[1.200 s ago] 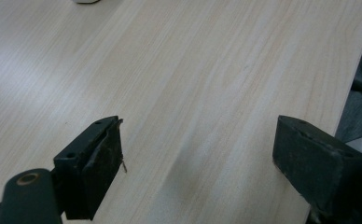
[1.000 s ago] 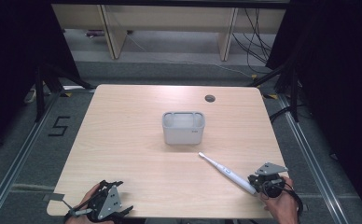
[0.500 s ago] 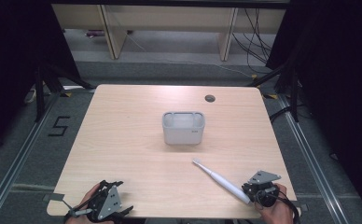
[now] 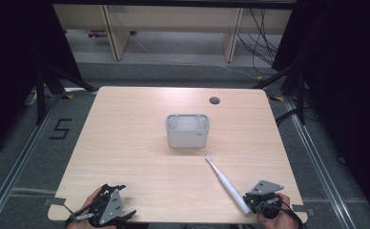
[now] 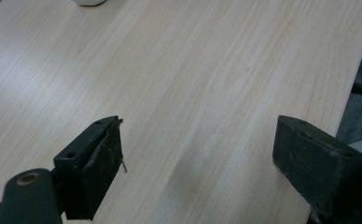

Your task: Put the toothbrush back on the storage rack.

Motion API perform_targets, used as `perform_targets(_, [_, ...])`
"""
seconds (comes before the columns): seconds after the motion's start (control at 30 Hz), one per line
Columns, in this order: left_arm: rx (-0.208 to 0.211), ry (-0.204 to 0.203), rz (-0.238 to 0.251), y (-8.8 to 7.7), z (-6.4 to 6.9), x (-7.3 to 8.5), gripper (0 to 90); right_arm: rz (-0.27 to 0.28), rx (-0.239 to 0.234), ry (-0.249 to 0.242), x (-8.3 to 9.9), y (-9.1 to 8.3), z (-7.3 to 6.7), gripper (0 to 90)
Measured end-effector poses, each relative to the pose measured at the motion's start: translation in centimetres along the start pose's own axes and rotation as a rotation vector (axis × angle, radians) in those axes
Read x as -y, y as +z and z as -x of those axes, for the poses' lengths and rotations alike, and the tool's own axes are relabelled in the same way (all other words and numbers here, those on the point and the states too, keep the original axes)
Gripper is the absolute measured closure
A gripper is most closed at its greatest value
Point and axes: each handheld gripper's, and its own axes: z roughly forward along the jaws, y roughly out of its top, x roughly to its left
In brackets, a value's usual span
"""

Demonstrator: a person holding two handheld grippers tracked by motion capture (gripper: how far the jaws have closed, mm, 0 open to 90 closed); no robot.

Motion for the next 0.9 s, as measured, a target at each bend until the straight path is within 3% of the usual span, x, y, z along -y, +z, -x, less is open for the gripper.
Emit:
perform_targets(0.27, [-0.002, 0.007, -0.004, 0.1, 0.0, 0.0, 15.4, 0.009, -0.002, -0.022, 0.0, -0.1, -0.5, 81.3])
perform_targets(0.33, [0.001, -0.006, 0.007, 0.1, 0.1, 0.0, 15.4, 0.005, -0.01, -0.017, -0.1, -0.1, -0.7, 80.7])
perform_targets(0.4, [-0.002, 0.007, -0.007, 0.0, -0.1, 0.0, 15.4, -0.002, -0.016, 0.007, -0.1, -0.1, -1.0, 79.8])
perform_targets(0.43, [0.005, -0.002, 0.004, 0.1, 0.0, 0.0, 15.4, 0.009, -0.034, -0.034, -0.2, 0.1, -0.7, 78.2])
perform_targets(0.47, [0.005, -0.002, 0.004, 0.1, 0.0, 0.0, 15.4, 0.009, -0.034, -0.034, -0.2, 0.1, -0.7, 78.2])
perform_targets(0.5, [-0.011, 0.007, -0.006, 0.1, 0.0, 0.0, 15.4, -0.01, -0.016, -0.005, -0.3, -0.1, -0.8, 74.0])
perform_targets(0.57, [-0.001, -0.008, 0.006, 0.1, 0.1, 0.0, 15.4, -0.007, -0.003, -0.012, -0.4, -0.2, -0.7, 71.7])
perform_targets(0.63, [-0.012, 0.003, -0.002, 0.1, 0.0, 0.0, 15.4, -0.014, 0.037, 0.038, -1.1, -0.9, -0.2, 61.5])
perform_targets(0.73, [-0.01, 0.003, -0.004, 0.1, 0.0, 0.0, 15.4, -0.007, 0.043, 0.051, -2.0, -1.4, 0.2, 57.4])
perform_targets(0.8, [-0.01, 0.003, -0.004, 0.1, 0.0, 0.0, 15.4, 0.0, 0.034, 0.06, -3.0, -1.6, 0.5, 53.0])
perform_targets(0.83, [-0.01, 0.002, -0.005, 0.2, 0.0, 0.0, 15.4, -0.028, 0.005, 0.063, -4.3, -1.5, 0.5, 50.8])
perform_targets(0.9, [-0.011, 0.003, -0.006, 0.2, 0.0, 0.1, 15.4, -0.038, -0.007, 0.061, -4.8, -1.4, 0.4, 50.7])
